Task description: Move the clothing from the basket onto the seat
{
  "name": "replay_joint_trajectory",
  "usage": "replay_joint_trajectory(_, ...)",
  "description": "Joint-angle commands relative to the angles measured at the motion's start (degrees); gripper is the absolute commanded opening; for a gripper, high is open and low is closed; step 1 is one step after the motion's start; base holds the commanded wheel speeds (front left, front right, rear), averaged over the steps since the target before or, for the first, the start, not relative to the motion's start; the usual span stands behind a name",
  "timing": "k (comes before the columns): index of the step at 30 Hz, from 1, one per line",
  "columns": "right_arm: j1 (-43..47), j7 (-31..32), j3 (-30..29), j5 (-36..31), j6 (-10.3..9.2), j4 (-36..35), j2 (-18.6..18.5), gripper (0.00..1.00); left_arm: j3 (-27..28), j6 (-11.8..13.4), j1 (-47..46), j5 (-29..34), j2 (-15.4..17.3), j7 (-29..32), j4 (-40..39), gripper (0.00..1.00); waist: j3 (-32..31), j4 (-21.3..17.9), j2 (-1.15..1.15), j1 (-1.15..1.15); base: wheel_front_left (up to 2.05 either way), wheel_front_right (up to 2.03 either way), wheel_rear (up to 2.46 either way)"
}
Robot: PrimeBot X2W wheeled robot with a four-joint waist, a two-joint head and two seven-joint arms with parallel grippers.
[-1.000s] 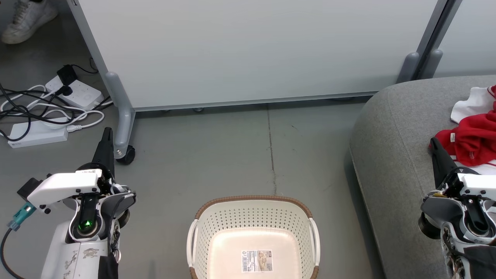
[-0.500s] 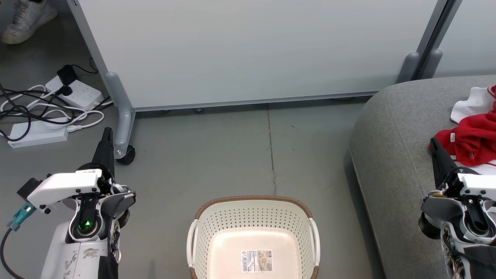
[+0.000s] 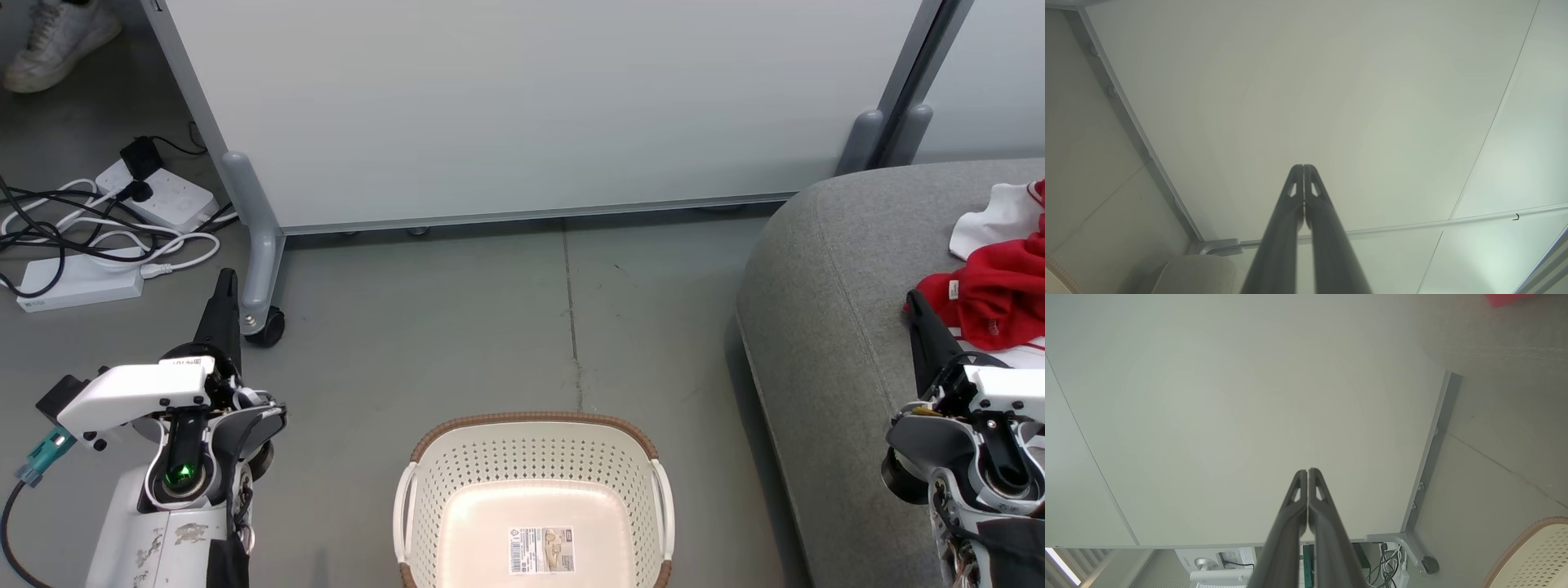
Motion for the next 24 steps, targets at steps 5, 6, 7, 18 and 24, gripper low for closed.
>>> replay_joint_trajectory(5, -0.5, 0.1, -0.1, 0.1, 0.12, 0.1, -0.3, 0.00, 0.2, -0.3, -0.5, 0.2, 0.1, 0.2, 0.0, 0.00, 0.0, 0.0, 0.00, 0.00, 0.00, 0.00, 0.00)
replay_joint_trajectory(6, -0.5, 0.1, -0.1, 0.1, 0.12, 0.1, -0.3, 0.00, 0.2, -0.3, -0.5, 0.2, 0.1, 0.2, 0.0, 0.00, 0.0, 0.0, 0.00, 0.00, 0.00, 0.00, 0.00)
replay_joint_trajectory(7, -0.5, 0.1, -0.1, 0.1, 0.12, 0.1, -0.3, 0.00, 0.2, -0.3, -0.5, 0.2, 0.1, 0.2, 0.0, 0.00, 0.0, 0.0, 0.00, 0.00, 0.00, 0.00, 0.00)
replay_joint_trajectory(18, -0.5, 0.1, -0.1, 0.1, 0.12, 0.1, -0.2, 0.00, 0.2, -0.3, -0.5, 0.2, 0.1, 0.2, 0.0, 0.00, 0.0, 0.0, 0.00, 0.00, 0.00, 0.00, 0.00)
replay_joint_trajectory(24, -0.5, 0.1, -0.1, 0.1, 0.12, 0.1, -0.2, 0.00, 0.2, -0.3, -0.5, 0.2, 0.1, 0.2, 0.0, 0.00, 0.0, 0.0, 0.00, 0.00, 0.00, 0.00, 0.00)
